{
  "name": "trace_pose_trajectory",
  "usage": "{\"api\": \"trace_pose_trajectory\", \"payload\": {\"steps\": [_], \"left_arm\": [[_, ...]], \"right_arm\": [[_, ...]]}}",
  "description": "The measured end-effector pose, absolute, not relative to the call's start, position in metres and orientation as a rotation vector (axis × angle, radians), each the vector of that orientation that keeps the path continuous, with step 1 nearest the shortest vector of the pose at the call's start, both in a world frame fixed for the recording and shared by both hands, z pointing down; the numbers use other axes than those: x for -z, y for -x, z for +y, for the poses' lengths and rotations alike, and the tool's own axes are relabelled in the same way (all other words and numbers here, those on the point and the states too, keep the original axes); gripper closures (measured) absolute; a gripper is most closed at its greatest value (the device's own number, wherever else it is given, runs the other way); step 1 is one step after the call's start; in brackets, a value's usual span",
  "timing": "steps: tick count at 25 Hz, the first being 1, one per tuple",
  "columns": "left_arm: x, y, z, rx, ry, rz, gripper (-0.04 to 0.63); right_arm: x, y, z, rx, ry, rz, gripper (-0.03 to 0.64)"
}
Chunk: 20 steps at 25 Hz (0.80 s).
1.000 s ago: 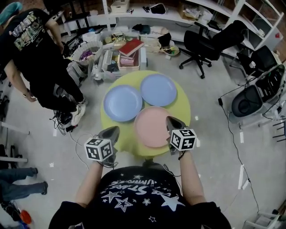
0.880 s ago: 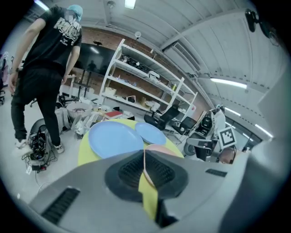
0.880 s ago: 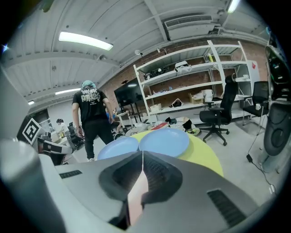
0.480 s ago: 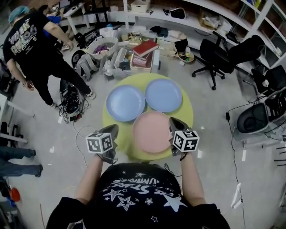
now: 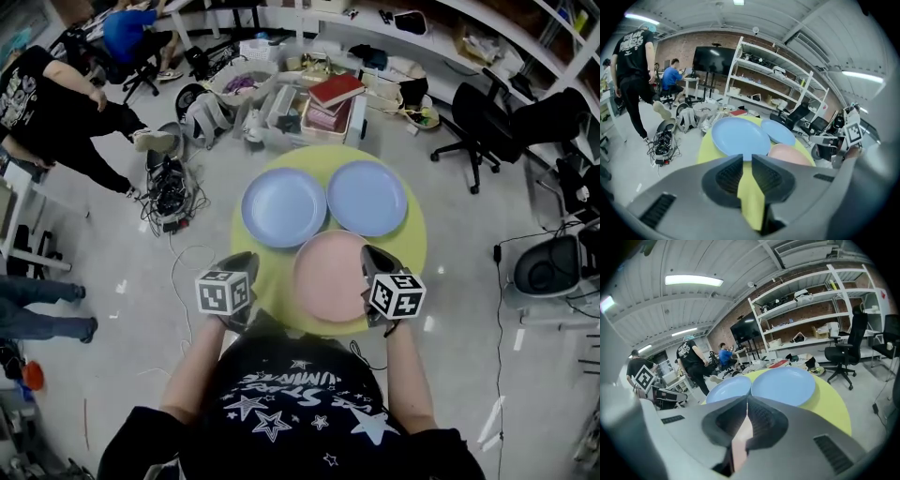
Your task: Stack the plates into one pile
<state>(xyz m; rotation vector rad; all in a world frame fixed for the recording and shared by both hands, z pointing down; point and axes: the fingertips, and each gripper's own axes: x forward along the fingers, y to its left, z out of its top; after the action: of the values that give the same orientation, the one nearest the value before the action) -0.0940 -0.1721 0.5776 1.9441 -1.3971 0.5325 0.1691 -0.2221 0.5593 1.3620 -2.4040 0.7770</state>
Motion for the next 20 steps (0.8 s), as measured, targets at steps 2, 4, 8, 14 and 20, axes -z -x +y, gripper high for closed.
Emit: {"api": "trace_pose_trajectory", "payload": {"steps": [2,4,8,14,20], "left_arm": [[-0.584,0.1,-0.178,-0.534,-1.93,-1.376,0.494],[-0.591,0.106,-0.184,-0.532,-1.914,-1.345,0.462],[-0.608,0.118,-0.201,-0.545,-1.879,-1.299,0.439],[-0.623,0.131,-0.23,-0.511,-1.793,-1.202,0.4],[-0.641,0.144,-0.257,-0.495,-1.702,-1.147,0.379]], "right_arm": [[-0.559,-0.164,-0.224,-0.781,-1.374,-2.392,0.601],[-0.561,-0.16,-0.224,-0.79,-1.395,-2.375,0.601],[-0.569,-0.158,-0.223,-0.814,-1.455,-2.313,0.6],[-0.57,-0.15,-0.226,-0.842,-1.533,-2.249,0.601],[-0.572,-0.143,-0.231,-0.858,-1.59,-2.199,0.601]]}}
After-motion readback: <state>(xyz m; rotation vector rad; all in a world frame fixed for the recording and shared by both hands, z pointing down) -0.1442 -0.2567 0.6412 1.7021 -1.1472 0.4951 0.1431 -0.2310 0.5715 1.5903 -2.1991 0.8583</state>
